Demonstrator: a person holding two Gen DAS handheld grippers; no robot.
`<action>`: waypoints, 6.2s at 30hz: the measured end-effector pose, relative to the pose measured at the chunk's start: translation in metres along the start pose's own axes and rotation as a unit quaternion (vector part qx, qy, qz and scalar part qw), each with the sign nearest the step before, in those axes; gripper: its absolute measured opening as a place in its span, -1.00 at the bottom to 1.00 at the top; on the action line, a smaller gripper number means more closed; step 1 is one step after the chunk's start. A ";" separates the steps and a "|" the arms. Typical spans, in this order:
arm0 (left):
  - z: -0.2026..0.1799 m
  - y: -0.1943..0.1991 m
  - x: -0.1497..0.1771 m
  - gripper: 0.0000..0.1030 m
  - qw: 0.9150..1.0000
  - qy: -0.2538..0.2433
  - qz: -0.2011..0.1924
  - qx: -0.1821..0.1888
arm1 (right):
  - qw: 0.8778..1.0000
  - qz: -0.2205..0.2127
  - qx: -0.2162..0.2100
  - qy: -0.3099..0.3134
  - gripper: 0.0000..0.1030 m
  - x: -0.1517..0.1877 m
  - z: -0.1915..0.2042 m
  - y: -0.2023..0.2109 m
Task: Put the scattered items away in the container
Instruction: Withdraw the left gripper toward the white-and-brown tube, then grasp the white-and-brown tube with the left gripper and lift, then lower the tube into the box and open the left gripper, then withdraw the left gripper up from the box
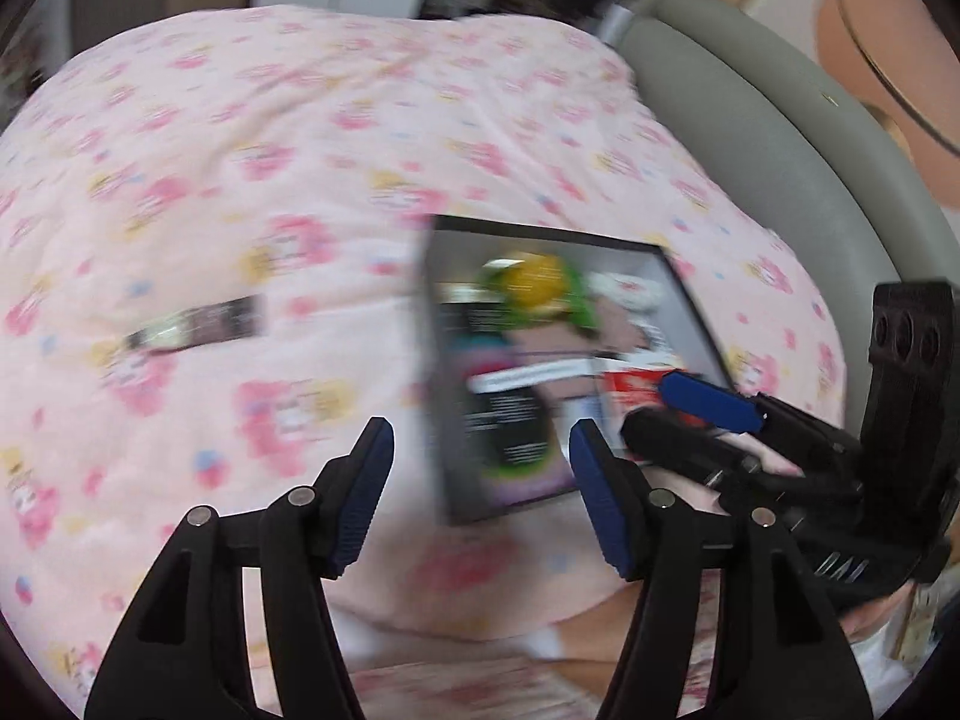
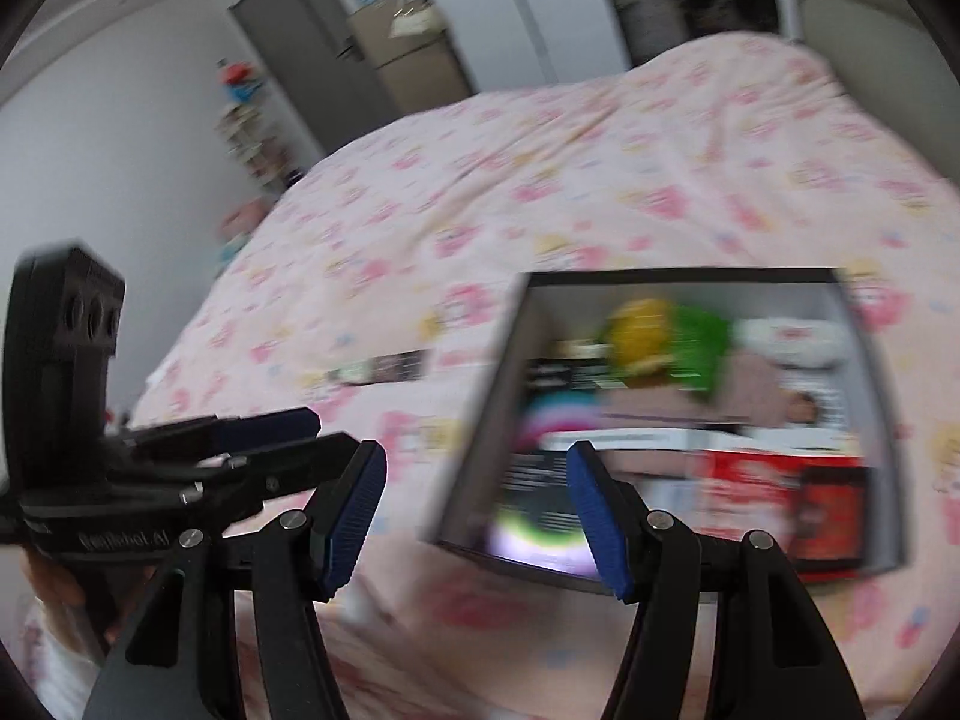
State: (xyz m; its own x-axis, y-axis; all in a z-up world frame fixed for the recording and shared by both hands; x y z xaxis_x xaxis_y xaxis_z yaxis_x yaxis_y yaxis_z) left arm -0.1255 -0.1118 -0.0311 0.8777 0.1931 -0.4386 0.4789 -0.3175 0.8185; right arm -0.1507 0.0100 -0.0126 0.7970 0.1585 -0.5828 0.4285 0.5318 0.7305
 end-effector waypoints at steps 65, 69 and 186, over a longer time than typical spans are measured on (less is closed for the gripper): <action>0.347 -0.140 -0.054 0.25 0.932 0.358 -0.044 0.027 | 0.977 0.159 -0.027 -0.141 -0.22 -0.020 0.035 -0.331; 0.328 -0.138 -0.052 -0.21 0.947 0.320 -0.032 0.013 | 0.973 0.159 -0.074 -0.148 -0.29 -0.018 0.047 -0.336; -0.146 0.116 0.108 0.98 0.963 -0.082 -0.236 -0.103 | 0.949 -0.144 0.280 0.005 0.54 0.116 -0.049 0.213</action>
State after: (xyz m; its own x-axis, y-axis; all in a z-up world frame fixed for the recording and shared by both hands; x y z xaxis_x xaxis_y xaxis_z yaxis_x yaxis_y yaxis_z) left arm 0.0220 0.0075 0.0702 0.5626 0.1151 -0.8187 0.8260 -0.0359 0.5626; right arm 0.0122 0.1822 0.0579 0.6102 0.0824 -0.7880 0.7889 0.0281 0.6139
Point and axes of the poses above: each gripper's, at about its wrist camera, not at the fingertips, and y roughly against the way its jaws point, z to its left, x to its underside, the point moved 9 cm from there along -y, roughly the way its jaws point, and after that the axes turned 3 degrees about y, right-handed, at the moved point
